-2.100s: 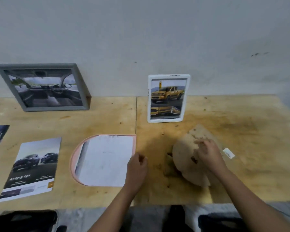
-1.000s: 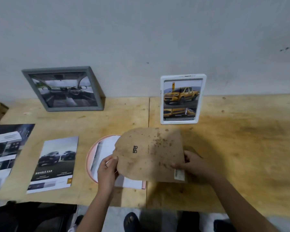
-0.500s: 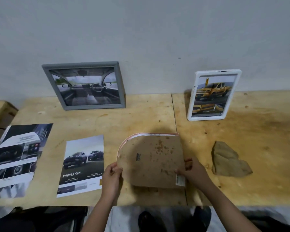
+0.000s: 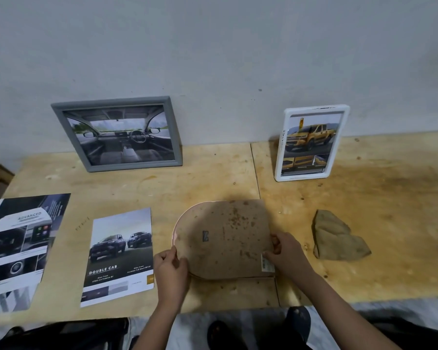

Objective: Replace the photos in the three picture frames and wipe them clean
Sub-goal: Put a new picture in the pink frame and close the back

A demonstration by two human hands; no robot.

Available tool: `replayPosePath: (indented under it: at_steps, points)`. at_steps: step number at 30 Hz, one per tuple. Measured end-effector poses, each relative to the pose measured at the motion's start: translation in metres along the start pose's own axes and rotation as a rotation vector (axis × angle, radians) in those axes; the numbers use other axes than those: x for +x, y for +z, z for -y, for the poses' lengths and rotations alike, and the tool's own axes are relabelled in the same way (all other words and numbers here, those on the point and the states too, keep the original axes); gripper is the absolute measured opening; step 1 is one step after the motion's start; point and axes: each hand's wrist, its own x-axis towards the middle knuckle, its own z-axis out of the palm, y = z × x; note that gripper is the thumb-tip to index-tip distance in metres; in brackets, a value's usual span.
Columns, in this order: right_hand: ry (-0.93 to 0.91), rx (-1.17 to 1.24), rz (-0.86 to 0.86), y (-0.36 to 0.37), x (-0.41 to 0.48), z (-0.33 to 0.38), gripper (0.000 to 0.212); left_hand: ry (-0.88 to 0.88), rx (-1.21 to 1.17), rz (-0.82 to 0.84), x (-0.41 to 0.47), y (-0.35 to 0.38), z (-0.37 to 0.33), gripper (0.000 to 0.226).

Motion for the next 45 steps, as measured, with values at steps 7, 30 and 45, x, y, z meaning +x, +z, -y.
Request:
replayPosePath:
  at_steps: [7, 30, 45]
  points:
    - [-0.004, 0.111, -0.043, 0.005, -0.008, 0.006, 0.046, 0.004, -0.052, -0.014, -0.004, -0.005, 0.0, 0.037]
    - [-0.262, -0.64, 0.364, 0.018, 0.033, 0.055, 0.095, 0.398, 0.821, 0.709, 0.044, 0.001, -0.024, 0.107]
    - [-0.125, -0.705, 0.289, 0.04, 0.044, 0.076, 0.105, 0.318, 0.921, 0.595, 0.045, 0.02, -0.034, 0.114]
